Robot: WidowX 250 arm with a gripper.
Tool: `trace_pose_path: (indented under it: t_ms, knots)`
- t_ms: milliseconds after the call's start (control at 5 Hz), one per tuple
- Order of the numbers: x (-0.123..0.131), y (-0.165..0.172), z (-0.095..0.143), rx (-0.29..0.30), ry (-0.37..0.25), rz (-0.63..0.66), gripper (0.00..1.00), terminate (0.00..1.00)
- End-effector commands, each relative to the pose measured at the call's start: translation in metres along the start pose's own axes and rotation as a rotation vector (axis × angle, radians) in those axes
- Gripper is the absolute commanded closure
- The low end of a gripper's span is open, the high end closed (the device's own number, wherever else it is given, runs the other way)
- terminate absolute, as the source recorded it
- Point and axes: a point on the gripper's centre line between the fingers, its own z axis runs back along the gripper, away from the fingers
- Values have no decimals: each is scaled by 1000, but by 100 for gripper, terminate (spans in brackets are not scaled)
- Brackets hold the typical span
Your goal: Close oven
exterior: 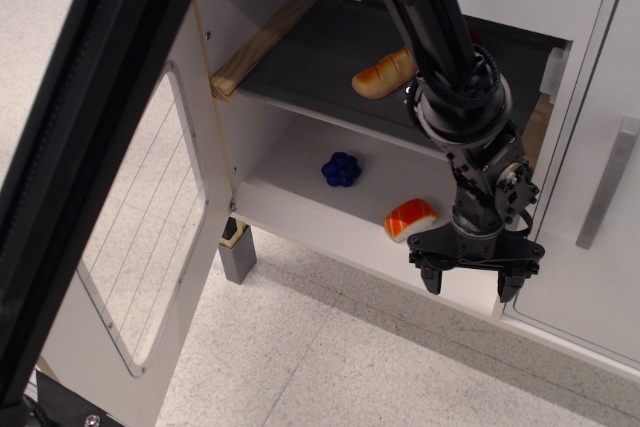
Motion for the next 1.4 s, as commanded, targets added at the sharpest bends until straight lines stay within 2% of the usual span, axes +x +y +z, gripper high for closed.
trace_pose_path:
  t_ms: [0, 200, 400, 600, 800, 1000, 1200]
  knots:
    - [0, 0, 0, 0, 0, 0, 0, 0]
    - [1, 19, 47, -33, -114, 49, 0, 0]
    - [5, 44, 92, -30, -51, 49, 0, 0]
    - [9, 70, 137, 9, -100, 68, 0, 0]
    - [6, 94, 172, -10, -100, 69, 0, 0]
    - [1, 123, 198, -2, -120, 66, 0, 0]
    - [-7, 151, 225, -24, -93, 45, 0, 0]
